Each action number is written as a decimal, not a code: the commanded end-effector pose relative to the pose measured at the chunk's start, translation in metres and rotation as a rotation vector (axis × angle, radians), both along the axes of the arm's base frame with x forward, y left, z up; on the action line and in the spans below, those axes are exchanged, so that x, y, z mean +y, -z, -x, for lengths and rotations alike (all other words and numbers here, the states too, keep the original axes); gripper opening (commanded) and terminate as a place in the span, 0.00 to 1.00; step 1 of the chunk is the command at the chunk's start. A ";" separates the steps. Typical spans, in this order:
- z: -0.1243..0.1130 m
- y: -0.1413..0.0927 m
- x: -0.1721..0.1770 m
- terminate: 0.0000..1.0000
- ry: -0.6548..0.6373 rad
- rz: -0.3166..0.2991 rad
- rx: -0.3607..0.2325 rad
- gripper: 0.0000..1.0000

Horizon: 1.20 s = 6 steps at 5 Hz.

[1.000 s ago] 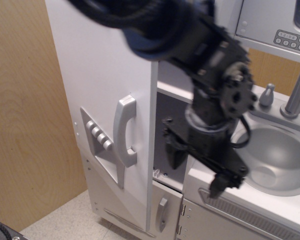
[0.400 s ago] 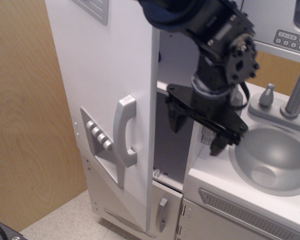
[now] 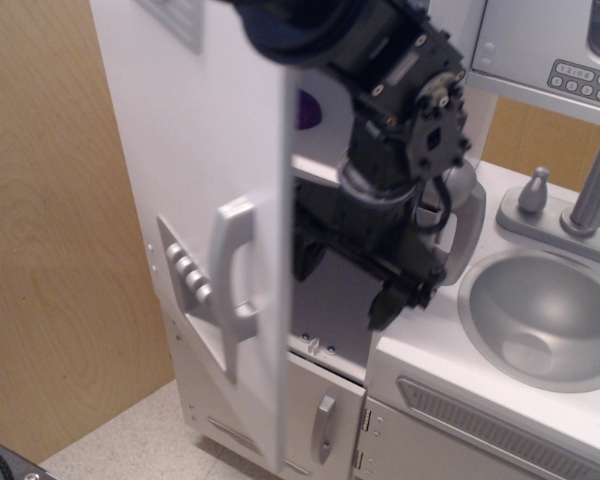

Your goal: Open fridge

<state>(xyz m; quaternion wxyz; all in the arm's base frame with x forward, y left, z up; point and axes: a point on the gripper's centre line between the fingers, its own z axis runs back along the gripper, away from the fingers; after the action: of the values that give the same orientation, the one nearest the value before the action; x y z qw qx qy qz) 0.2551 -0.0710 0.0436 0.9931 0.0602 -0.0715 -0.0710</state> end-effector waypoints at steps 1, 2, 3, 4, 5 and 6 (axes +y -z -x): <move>0.039 -0.017 0.027 0.00 0.020 0.003 -0.006 1.00; 0.049 -0.021 0.051 0.00 0.008 0.000 -0.025 1.00; 0.046 -0.016 0.092 0.00 -0.089 -0.045 -0.064 1.00; 0.037 -0.015 0.125 0.00 -0.144 -0.075 -0.115 1.00; 0.015 -0.016 0.161 0.00 -0.227 -0.089 -0.152 1.00; -0.007 -0.011 0.180 0.00 -0.291 -0.092 -0.166 1.00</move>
<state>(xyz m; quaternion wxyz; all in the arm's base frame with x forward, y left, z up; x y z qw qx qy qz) 0.2629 0.1038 0.0383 0.9826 0.1166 -0.1251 0.0728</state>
